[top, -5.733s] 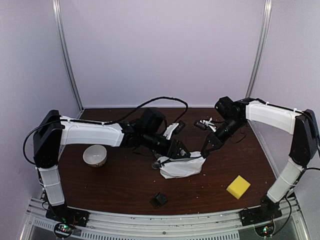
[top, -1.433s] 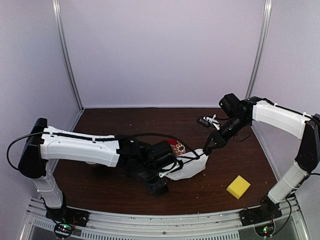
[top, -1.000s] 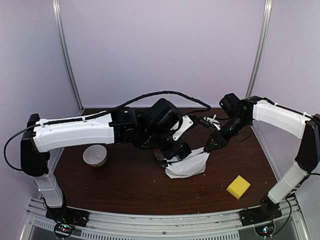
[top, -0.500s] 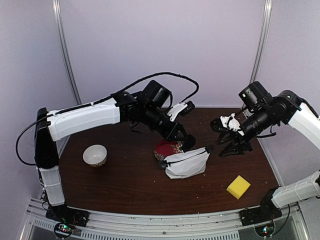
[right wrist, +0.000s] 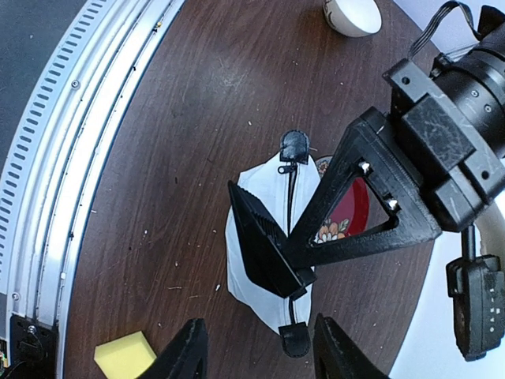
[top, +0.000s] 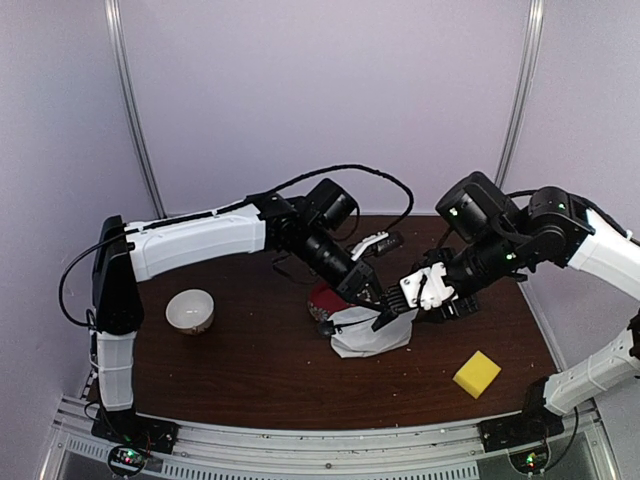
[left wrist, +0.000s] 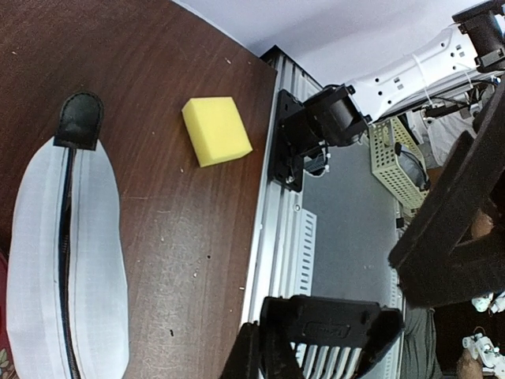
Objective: Sort the hair-cutting tools
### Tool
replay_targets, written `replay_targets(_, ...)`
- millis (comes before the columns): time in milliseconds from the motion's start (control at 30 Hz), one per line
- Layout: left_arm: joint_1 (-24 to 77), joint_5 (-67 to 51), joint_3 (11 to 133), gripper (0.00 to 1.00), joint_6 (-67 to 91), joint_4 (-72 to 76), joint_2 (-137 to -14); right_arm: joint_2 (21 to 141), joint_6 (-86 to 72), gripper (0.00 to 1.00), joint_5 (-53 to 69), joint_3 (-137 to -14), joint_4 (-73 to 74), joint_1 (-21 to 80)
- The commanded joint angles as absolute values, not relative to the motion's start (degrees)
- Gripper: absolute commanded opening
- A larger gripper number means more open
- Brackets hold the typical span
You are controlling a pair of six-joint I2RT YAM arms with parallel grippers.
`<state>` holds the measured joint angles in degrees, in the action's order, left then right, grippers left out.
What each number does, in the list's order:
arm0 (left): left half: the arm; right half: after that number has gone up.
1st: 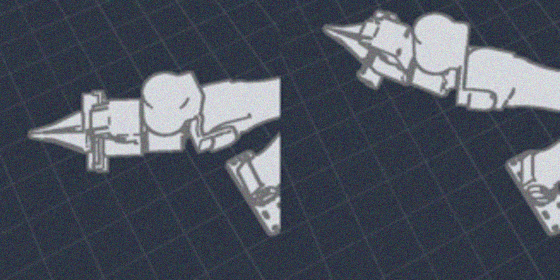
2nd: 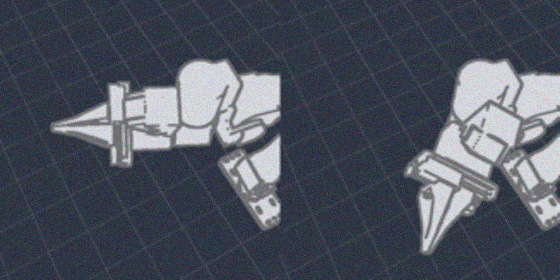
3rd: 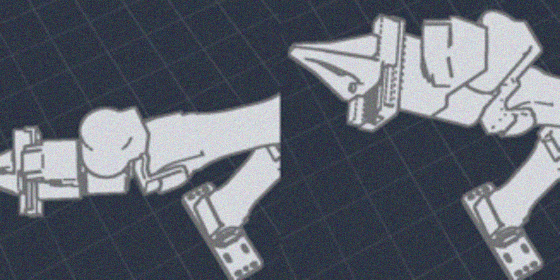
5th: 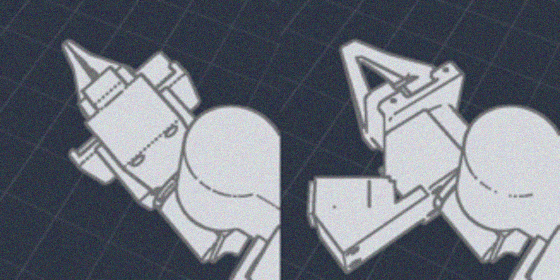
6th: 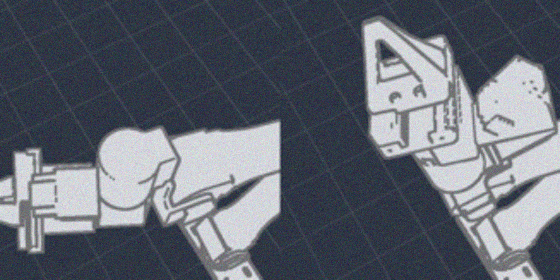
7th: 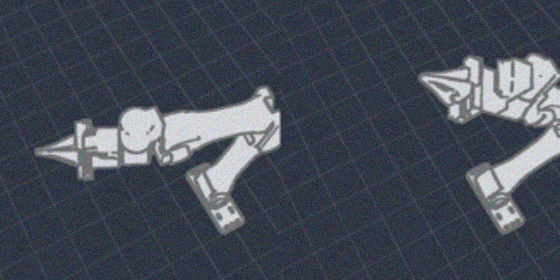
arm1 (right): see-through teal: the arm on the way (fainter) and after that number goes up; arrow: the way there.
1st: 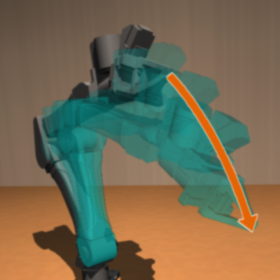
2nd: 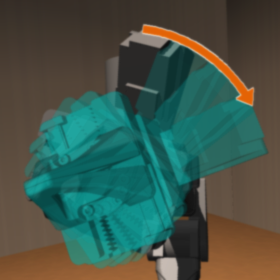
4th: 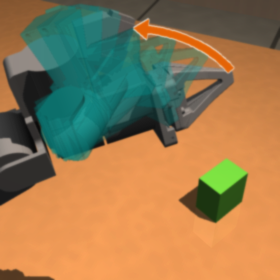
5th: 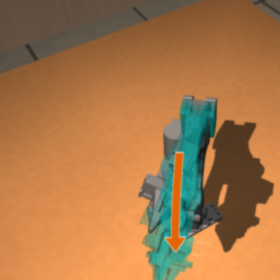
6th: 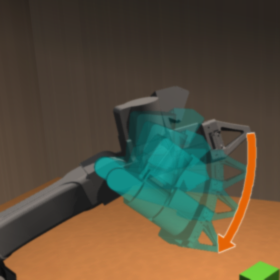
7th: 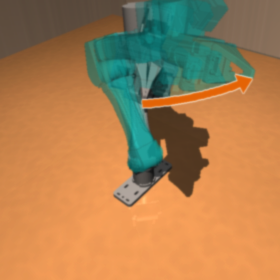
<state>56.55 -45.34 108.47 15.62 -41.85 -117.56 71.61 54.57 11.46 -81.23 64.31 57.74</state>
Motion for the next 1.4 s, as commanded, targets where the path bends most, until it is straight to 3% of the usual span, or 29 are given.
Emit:
replay_targets(0, 56.38, -49.78, 108.93, 0.00, 16.35, -41.52, -117.31, 73.50, 55.72, 0.48, 7.70, -81.19, 62.07, 59.22)
replay_targets(333, 56.51, -51.76, 109.45, 0.00, 16.35, -41.48, -117.81, 76.52, 55.05, 0.48, 8.80, -81.47, 60.25, 61.86)
replay_targets(633, 56.47, -51.46, 109.73, 0.00, 16.35, -41.55, -117.88, 76.99, 54.34, 0.25, 9.33, -80.84, 59.78, 62.05)
replay_targets(767, 56.34, -47.18, 110.84, 0.30, 15.39, -43.08, -117.62, 76.78, 53.17, 0.21, 8.87, -80.44, 59.43, 61.97)
replay_targets(867, 55.73, -41.41, 110.67, 0.45, 14.24, -43.85, -116.16, 76.20, 51.84, 0.18, 8.23, -79.51, 59.29, 61.69)
replay_targets(1067, 54.09, -27.18, 108.44, 0.56, 12.01, -43.86, -113.84, 74.58, 49.27, 0.17, 13.36, -76.86, 58.94, 57.84)
replay_targets(1367, 54.98, -12.23, 106.22, 0.58, 4.32, -42.47, -116.15, 70.48, 47.29, 0.17, 27.23, -72.69, 60.86, 43.90)
